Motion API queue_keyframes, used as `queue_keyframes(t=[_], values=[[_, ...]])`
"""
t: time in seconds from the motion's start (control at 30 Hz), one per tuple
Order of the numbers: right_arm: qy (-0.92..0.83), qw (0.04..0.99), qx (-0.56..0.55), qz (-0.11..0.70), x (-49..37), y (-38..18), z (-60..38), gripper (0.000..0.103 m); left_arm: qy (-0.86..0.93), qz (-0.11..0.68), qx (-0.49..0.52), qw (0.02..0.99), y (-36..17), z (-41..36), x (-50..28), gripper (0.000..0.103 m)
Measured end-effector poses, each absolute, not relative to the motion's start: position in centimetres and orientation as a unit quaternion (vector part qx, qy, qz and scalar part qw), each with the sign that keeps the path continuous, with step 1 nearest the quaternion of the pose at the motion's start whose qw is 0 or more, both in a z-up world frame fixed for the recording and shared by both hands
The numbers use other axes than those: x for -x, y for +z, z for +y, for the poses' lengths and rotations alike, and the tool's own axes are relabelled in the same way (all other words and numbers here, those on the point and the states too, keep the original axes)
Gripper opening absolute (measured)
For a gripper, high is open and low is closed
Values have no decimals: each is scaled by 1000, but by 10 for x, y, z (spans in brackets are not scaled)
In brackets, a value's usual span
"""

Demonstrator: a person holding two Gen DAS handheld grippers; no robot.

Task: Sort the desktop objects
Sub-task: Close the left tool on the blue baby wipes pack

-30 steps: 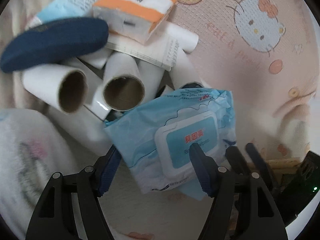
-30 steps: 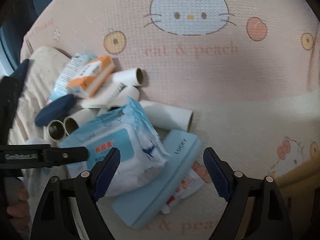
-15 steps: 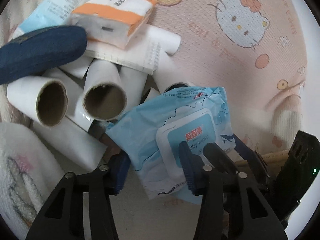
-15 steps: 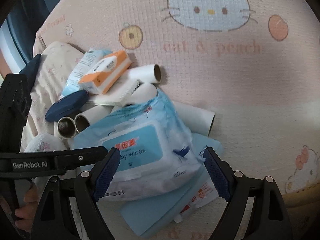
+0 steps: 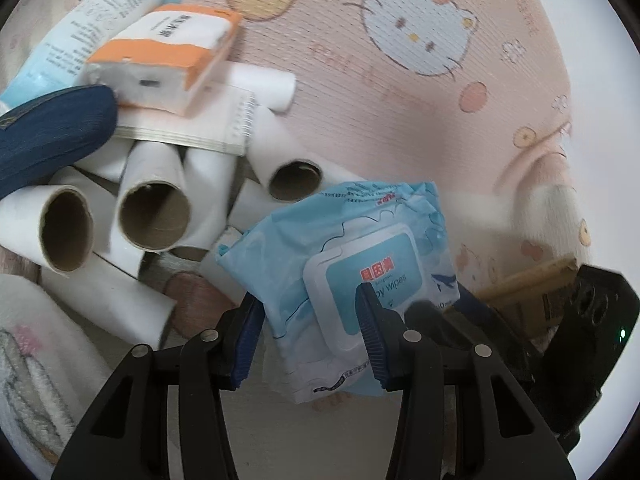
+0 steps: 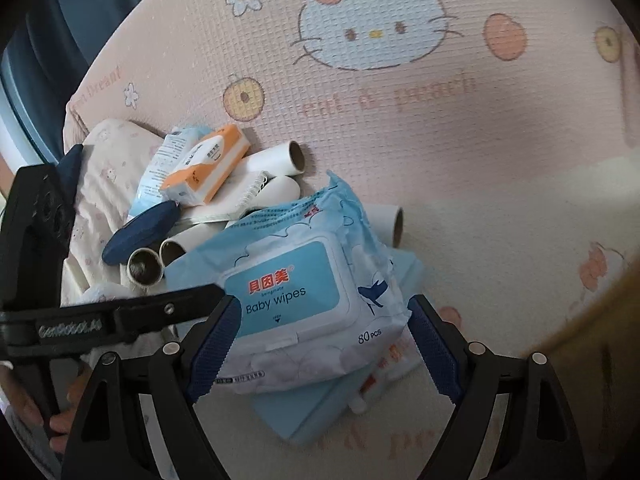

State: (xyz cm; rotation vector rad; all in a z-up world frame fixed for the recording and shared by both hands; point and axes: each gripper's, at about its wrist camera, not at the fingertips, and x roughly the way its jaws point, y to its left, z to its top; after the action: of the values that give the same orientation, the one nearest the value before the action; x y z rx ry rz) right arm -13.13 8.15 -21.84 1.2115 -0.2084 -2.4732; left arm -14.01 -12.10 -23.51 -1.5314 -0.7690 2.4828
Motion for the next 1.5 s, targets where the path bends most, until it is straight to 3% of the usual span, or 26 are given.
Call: queue_keyframes(t=[0.27,0.73,1.0,1.17,1.3,1.5], values=[[-884,145,-439,-66,82,-217,83,84,838,-213,489,116,-234,-110,131,50],[-876,120,-464,-44,97,-203,86,84,815,-256,504,127,-251,-125,137,50],[-848,102,-519,-25,131,-219,79,80,788,-288,527,135,-258,-133,142,60],[-822,128,-550,-78,137,-231,84,80,765,-309,547,141,-274,-131,144,60],[-818,134,-555,-67,139,-228,78,81,772,-306,540,135,-273,-128,145,60],[-812,135,-563,-76,142,-231,77,81,788,-286,528,135,-264,-124,144,50]])
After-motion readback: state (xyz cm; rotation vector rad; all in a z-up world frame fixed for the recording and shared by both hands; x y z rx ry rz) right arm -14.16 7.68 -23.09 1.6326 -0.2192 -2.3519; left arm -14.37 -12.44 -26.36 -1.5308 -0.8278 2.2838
